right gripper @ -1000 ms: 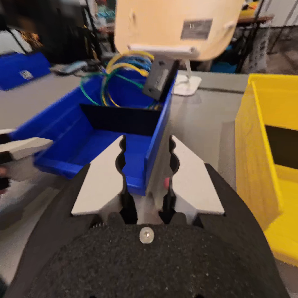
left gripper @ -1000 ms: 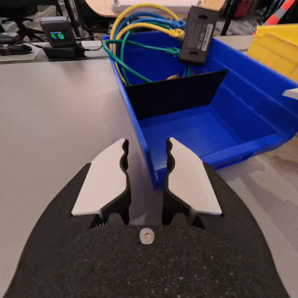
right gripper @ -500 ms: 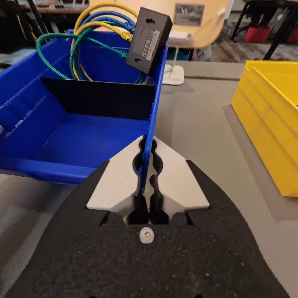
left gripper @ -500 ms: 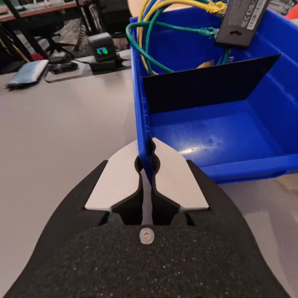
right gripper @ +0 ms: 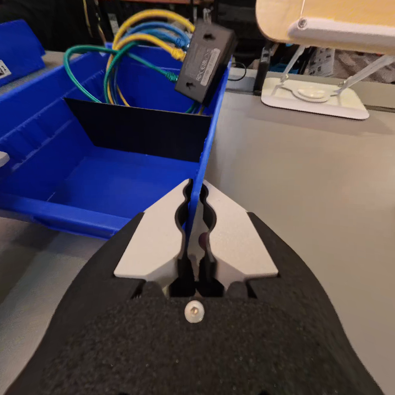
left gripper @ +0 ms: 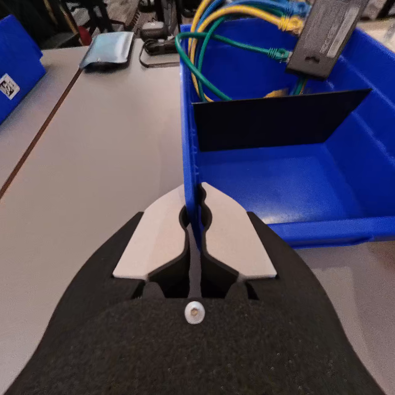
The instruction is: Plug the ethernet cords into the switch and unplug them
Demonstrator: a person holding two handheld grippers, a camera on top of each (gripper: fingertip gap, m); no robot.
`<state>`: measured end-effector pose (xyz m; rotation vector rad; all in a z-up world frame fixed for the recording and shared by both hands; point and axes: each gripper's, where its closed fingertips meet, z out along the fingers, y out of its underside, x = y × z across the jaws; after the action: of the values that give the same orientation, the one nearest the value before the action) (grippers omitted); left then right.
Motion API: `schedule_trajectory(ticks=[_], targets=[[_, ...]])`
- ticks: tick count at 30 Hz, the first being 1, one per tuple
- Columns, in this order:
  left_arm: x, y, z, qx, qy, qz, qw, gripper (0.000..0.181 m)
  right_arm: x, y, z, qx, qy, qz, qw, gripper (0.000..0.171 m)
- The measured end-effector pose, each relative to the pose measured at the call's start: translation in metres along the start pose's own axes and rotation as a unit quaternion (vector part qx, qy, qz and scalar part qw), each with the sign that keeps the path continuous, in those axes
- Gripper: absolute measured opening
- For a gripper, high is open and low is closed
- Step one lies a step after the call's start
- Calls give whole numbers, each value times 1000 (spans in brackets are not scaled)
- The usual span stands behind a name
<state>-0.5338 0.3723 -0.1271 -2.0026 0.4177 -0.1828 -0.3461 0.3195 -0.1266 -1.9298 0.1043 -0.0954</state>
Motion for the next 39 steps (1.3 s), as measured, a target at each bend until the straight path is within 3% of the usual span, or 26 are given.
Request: schedule_trajectory(ticks=[3, 6, 10, 12, 15, 18, 24, 28, 32, 39], targets=[[-5, 0, 2, -3, -19, -13, 1000, 6, -4, -1, 5, -5, -37, -2, 999, 9], [-15, -1, -2, -2, -69, 7, 998, 28, -5, -5, -7, -21, -111, 9, 994, 13], [-21, -19, -27, 23, -109, 16, 994, 34, 1, -14, -63, 6, -257, -25, 966, 32], [-23, -44, -52, 59, -136, 13, 989, 36, 28, -12, -90, 16, -281, -39, 959, 45], [2, -81, -85, 139, -107, 6, 984, 22, 101, -8, -117, 39, -250, -64, 965, 44], [53, -88, -96, 177, -27, 17, 984, 19, 193, 6, -133, 23, -172, -82, 981, 45], [161, 4, -75, 64, 140, -95, 984, 20, 384, 39, -180, 47, -19, -22, 998, 44], [193, 6, -81, 59, 191, -81, 976, 21, 481, 54, -188, 66, 68, 44, 995, 44], [188, 4, -78, 78, 144, -11, 986, 21, 500, 54, -174, 64, 18, 181, 981, 46], [167, 3, -79, 89, 131, -48, 986, 21, 486, 51, -166, 62, -4, 170, 983, 47]])
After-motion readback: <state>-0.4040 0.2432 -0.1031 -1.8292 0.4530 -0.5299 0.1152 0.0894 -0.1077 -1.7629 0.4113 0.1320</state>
